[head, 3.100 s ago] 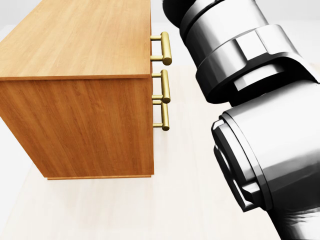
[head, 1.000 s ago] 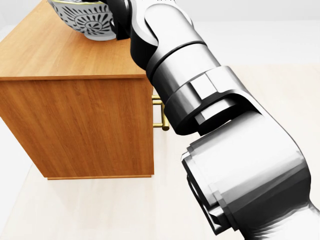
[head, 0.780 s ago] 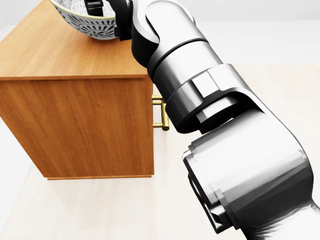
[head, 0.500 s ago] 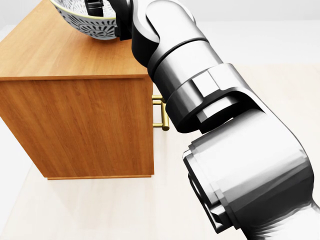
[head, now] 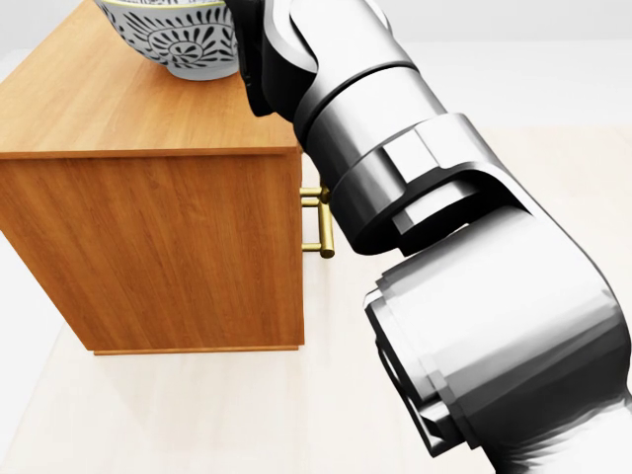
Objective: Put the bowl on top of the cabinet.
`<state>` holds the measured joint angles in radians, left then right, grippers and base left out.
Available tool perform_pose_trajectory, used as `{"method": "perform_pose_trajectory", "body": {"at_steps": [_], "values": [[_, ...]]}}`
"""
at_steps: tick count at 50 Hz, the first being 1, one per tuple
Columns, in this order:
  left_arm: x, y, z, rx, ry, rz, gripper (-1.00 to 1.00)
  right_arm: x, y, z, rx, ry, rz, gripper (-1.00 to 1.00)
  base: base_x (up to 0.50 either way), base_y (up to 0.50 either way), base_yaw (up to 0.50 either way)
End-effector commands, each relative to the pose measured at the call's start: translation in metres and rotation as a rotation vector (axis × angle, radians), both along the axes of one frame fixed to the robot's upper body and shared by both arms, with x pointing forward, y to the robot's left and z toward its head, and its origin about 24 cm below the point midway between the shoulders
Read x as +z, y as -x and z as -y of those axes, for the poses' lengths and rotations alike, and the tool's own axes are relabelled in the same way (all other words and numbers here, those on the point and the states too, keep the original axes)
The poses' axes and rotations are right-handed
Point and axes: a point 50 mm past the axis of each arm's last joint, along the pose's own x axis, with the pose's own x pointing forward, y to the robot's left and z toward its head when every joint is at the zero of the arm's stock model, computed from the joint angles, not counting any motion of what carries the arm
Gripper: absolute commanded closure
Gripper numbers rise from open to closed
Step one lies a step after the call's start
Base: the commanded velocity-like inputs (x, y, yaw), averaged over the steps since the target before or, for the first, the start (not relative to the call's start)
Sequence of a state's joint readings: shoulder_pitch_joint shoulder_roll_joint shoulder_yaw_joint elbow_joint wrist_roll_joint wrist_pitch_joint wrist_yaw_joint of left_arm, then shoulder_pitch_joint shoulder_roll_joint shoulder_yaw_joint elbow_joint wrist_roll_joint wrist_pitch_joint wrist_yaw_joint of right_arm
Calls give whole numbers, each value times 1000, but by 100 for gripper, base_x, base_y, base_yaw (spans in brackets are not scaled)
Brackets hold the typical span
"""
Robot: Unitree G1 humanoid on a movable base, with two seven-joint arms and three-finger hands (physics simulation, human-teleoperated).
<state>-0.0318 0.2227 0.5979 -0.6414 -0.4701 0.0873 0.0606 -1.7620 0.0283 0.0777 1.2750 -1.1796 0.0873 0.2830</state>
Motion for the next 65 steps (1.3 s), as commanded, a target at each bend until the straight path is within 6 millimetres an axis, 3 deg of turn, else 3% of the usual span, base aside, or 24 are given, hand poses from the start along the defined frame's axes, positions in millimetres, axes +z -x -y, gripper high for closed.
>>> {"method": "perform_pose_trajectory", "body": {"at_steps": [1, 6, 7, 15, 16, 17, 65], "values": [[0, 0, 0, 0, 0, 1, -100, 19, 3, 4, -6, -50, 112, -100, 0, 0, 0], [0, 0, 0, 0, 0, -1, -100, 27, 4, 6, -10, -68, 166, -100, 0, 0, 0], [0, 0, 0, -1, 0, -2, -100, 39, 8, 9, -18, -86, 269, -100, 0, 0, 0], [0, 0, 0, -1, 0, -2, -100, 40, 8, 9, -20, -88, 276, -100, 0, 0, 0], [-2, -1, 0, -1, 0, -10, -100, 60, 15, 15, -30, -127, 486, -100, 0, 0, 0], [-3, -1, 0, -1, 0, -13, -100, 64, 16, 16, -33, -136, 515, -100, 0, 0, 0], [-1, 0, 1, 0, 0, -3, -100, 54, 12, 18, -40, -137, 493, -100, 0, 0, 0]]}}
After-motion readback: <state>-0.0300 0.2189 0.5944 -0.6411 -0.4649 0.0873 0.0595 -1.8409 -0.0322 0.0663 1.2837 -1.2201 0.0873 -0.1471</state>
